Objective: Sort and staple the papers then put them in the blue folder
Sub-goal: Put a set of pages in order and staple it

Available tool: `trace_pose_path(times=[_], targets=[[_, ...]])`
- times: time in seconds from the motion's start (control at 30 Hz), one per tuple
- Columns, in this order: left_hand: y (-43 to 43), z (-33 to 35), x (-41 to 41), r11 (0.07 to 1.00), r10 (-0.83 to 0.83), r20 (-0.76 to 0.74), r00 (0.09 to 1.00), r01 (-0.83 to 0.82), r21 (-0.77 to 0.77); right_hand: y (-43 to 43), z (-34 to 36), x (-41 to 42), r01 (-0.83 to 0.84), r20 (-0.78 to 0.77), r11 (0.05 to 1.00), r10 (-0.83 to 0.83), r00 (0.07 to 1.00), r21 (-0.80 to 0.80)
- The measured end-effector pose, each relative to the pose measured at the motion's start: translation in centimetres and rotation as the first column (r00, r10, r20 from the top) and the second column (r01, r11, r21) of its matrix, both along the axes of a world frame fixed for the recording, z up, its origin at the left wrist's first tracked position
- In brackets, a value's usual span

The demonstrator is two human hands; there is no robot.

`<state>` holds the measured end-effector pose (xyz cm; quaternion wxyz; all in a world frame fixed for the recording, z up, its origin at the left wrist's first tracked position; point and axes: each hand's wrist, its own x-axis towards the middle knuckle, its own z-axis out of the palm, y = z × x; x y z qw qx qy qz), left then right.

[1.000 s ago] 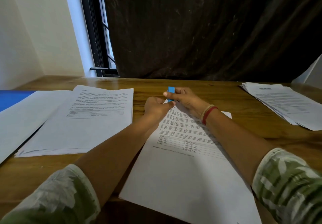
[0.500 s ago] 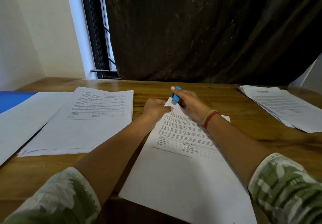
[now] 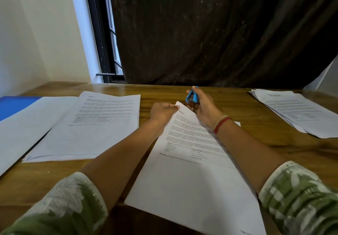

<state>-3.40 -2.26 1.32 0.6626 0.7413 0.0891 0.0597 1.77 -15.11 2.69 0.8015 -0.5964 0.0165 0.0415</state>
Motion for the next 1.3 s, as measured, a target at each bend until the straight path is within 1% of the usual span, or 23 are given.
trace_pose_path(times=[0.13,0.23,0.3,0.5,0.57,0.67,0.8,0.87,0.9,0.97,1.03,1.17,1.23,1.3], targets=[[0.2,0.1,0.2,0.999,0.021,-0.025,0.999,-0.022,-0.034,-1.0,1.4,0.3,0.083,0.041,0.990,-0.088,0.995,0.111],[0.5,0.0,0.4,0.998,0.031,-0.047,0.998,-0.034,-0.057,-2.5,2.3,0.1,0.102,0.022,0.980,-0.108,0.994,0.171],[0.7,0.0,0.4,0.996,0.035,-0.066,0.997,-0.040,-0.076,-3.2,2.8,-0.1,0.107,0.006,0.977,-0.110,0.994,0.183],[0.8,0.4,0.5,0.992,0.075,-0.107,0.991,-0.085,-0.097,-4.3,3.3,-0.2,0.117,-0.027,0.985,-0.115,0.993,0.129],[1.0,0.6,0.4,0.988,0.069,-0.121,0.990,-0.085,-0.129,-4.5,3.3,-0.1,0.122,-0.026,0.988,-0.120,0.992,0.091],[1.8,1.1,0.4,0.978,0.069,-0.137,0.988,-0.094,-0.184,-5.0,3.4,0.1,0.167,-0.007,0.986,-0.167,0.986,0.007],[3.1,1.8,0.2,0.972,0.068,-0.185,0.980,-0.106,-0.208,-5.8,3.1,0.7,0.266,0.022,0.961,-0.265,0.964,-0.076],[3.7,2.2,0.1,0.958,0.040,-0.204,0.978,-0.096,-0.272,-6.5,2.9,1.1,0.289,0.040,0.948,-0.287,0.957,-0.130],[4.0,2.3,0.1,0.950,0.033,-0.214,0.976,-0.098,-0.296,-6.9,2.8,1.3,0.281,0.038,0.940,-0.279,0.960,-0.195],[4.6,2.5,-0.1,0.953,0.037,-0.232,0.972,-0.104,-0.284,-7.7,2.4,1.8,0.202,0.001,0.915,-0.215,0.977,-0.348],[5.0,2.7,-0.3,0.956,0.062,-0.248,0.967,-0.129,-0.264,-8.2,2.3,1.6,0.136,-0.045,0.902,-0.169,0.985,-0.409],[5.4,2.3,0.2,0.942,0.106,-0.251,0.962,-0.178,-0.285,-8.7,2.3,0.8,0.075,-0.081,0.924,-0.114,0.990,-0.375],[5.5,1.9,0.6,0.927,0.120,-0.250,0.961,-0.198,-0.318,-8.8,2.1,0.4,-0.011,-0.155,0.958,-0.035,0.987,-0.287],[5.8,1.7,0.7,0.915,0.144,-0.235,0.961,-0.219,-0.338,-8.8,1.6,0.4,-0.076,-0.172,0.967,0.034,0.984,-0.245]])
